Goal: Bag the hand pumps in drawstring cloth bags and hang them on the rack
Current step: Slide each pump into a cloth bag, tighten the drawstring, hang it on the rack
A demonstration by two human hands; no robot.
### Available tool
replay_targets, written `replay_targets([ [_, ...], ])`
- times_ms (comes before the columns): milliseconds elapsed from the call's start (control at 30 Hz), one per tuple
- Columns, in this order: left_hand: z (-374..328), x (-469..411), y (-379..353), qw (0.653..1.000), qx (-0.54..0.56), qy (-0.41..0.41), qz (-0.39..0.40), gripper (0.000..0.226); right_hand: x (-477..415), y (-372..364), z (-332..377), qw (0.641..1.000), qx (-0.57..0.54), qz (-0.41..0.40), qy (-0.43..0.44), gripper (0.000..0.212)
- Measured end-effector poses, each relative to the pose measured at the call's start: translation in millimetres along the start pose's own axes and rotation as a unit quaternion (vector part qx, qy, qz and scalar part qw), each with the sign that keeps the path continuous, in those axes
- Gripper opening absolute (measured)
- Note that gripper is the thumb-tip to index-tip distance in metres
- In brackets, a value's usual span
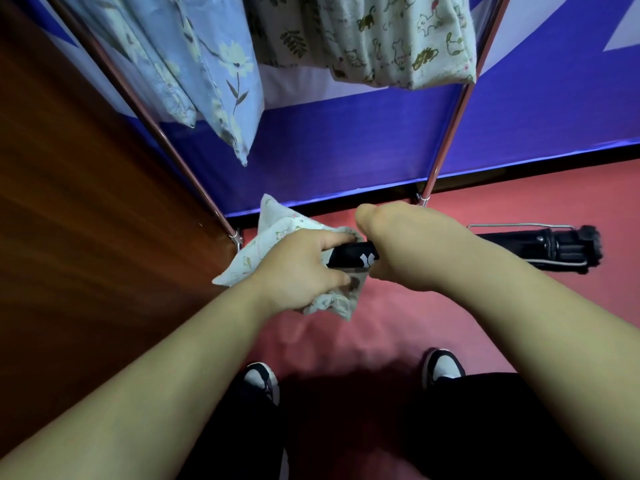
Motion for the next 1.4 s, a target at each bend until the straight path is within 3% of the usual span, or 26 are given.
replay_targets([
  [200,9.1,-6.1,-6.7,0.997,-0.053,0.03,-0.047,0.045,-2.8,5.0,7.9,0.999,-0.038,-0.008,0.032,0.038],
  [333,24.4,-10.9,1.9,0.996,0.039,0.028,-0.077,0.033,7.7,31.8,11.2,0.973,-0.149,-0.155,0.082,0.02],
  [400,31.7,-13.8,13.4,0.988,0.087,0.038,-0.125,0.029,14.4,37.1,14.6,0.95,-0.239,-0.167,0.116,0.009],
  [467,33.2,-15.4,21.6,0.977,0.152,0.032,-0.147,0.027,15.4,29.6,14.3,0.94,-0.286,-0.135,0.126,0.012],
  [567,28.9,-15.6,25.1,0.963,0.223,0.011,-0.152,0.031,5.7,5.3,0.4,0.959,-0.26,-0.078,0.087,0.014],
  [900,2.3,-8.7,30.5,0.933,0.316,-0.046,-0.163,0.031,-3.6,6.5,-18.2,0.966,-0.195,-0.17,0.01,0.023],
  [1067,-2.0,-7.1,30.0,0.929,0.33,-0.054,-0.158,0.035,-2.6,11.0,-22.7,0.955,-0.25,-0.162,-0.005,0.036],
  [1167,-2.8,-6.1,30.6,0.926,0.341,-0.056,-0.151,0.033,-0.1,19.8,-37.3,0.934,-0.249,-0.253,-0.034,0.034],
  [1267,-2.3,-5.4,31.0,0.923,0.353,-0.055,-0.142,0.033,-0.9,13.1,-46.4,0.918,-0.32,-0.214,-0.097,0.04],
  [1400,0.2,-7.9,26.4,0.925,0.36,-0.042,-0.119,0.038,-4.0,17.6,-35.1,0.828,-0.517,-0.208,-0.06,0.053],
])
Point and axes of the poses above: each hand's wrist, its own x-axis away from the middle knuckle, its own y-axis out of the back of the hand, z = x × y, the point moved 4 cm from there along -x, towards the middle knuckle, and after that the axes turned 3 degrees about -z, right-handed, at the moved point
